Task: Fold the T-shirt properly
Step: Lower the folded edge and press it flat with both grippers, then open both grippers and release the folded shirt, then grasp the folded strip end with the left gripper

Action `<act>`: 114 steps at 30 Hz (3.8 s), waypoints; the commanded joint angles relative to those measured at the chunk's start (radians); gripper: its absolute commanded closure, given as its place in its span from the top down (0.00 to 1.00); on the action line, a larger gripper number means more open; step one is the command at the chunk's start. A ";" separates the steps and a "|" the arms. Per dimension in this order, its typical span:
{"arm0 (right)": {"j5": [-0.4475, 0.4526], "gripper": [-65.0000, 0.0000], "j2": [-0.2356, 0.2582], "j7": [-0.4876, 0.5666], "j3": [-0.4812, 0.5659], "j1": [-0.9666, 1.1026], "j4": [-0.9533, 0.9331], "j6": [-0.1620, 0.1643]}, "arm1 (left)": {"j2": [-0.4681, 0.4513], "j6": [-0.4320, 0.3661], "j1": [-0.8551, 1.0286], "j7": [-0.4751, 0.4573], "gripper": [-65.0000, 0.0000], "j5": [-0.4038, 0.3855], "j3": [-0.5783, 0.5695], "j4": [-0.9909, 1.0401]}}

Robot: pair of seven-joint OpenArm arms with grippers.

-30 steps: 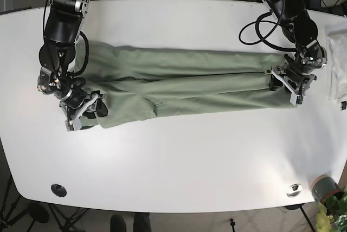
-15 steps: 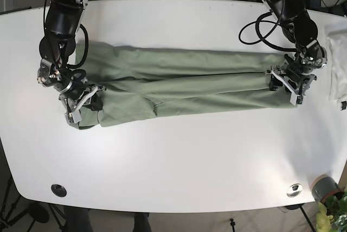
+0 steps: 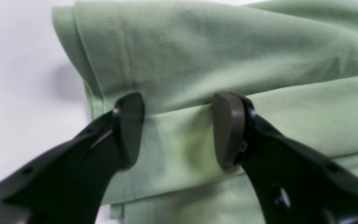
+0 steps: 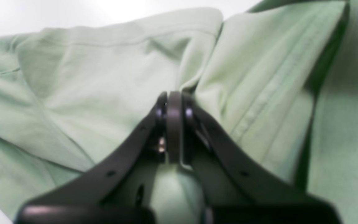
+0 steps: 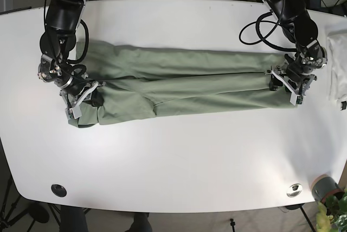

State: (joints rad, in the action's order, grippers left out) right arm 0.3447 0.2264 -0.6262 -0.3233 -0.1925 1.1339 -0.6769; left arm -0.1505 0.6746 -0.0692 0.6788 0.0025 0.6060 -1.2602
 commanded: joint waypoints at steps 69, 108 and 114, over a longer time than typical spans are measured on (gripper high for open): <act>-0.002 0.54 -0.120 -0.034 0.036 0.198 0.262 -0.004 | -0.007 0.023 -0.013 0.213 0.61 -0.147 0.073 -0.301; 0.000 0.54 -0.124 -0.034 0.034 0.196 0.263 -0.004 | -0.149 0.023 -0.016 0.322 0.74 -0.551 0.136 0.181; 0.000 0.54 -0.124 -0.034 0.033 0.198 0.262 -0.004 | -0.148 0.023 -0.014 0.321 0.62 -0.551 0.140 0.182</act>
State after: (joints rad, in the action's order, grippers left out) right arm 0.3477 0.0944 -0.6506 -0.2882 0.0132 1.3857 -0.6811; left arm -0.2939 0.7116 -0.0887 0.9424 -0.6033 0.7464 -1.0840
